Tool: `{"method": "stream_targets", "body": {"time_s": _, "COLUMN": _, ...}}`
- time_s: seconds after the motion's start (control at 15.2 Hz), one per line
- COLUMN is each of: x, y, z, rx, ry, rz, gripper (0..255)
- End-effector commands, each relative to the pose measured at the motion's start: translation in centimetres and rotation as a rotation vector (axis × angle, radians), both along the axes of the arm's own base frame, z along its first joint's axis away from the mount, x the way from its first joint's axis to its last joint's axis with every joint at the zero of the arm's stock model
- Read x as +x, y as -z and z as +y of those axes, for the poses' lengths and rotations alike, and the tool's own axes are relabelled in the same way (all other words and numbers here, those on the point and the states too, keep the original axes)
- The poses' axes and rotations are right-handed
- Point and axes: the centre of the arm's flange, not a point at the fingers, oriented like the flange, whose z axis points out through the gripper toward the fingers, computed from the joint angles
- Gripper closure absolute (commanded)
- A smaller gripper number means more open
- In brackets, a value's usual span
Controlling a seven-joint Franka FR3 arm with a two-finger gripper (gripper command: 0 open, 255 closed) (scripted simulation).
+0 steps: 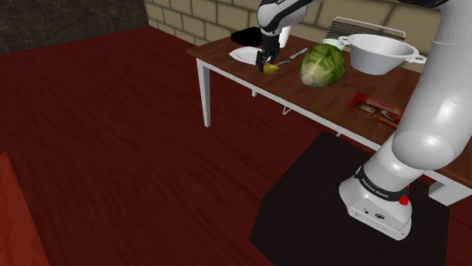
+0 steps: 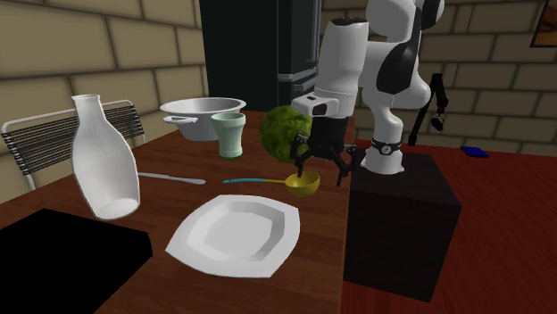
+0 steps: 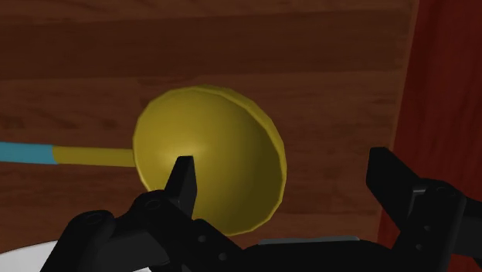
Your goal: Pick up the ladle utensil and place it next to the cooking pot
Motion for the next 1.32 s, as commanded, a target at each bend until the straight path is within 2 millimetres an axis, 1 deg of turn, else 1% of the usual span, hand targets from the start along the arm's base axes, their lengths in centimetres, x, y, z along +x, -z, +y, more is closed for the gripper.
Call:
{"method": "stream_targets", "body": {"time_s": 0.0, "x": 0.0, "y": 0.1, "z": 0.0, "rx": 0.0, "ry": 0.0, "rz": -0.001, "gripper": 0}}
{"method": "stream_targets", "body": {"time_s": 0.33, "x": 0.0, "y": 0.1, "z": 0.0, "rx": 0.0, "ry": 0.0, "rz": -0.001, "gripper": 0}}
{"method": "stream_targets", "body": {"time_s": 0.4, "x": 0.0, "y": 0.1, "z": 0.0, "rx": 0.0, "ry": 0.0, "rz": -0.001, "gripper": 255}}
{"method": "stream_targets", "body": {"time_s": 0.99, "x": 0.0, "y": 0.1, "z": 0.0, "rx": 0.0, "ry": 0.0, "rz": -0.001, "gripper": 255}}
{"method": "stream_targets", "body": {"time_s": 1.25, "x": 0.0, "y": -2.0, "z": 0.0, "rx": 0.0, "ry": 0.0, "rz": -0.001, "gripper": 255}}
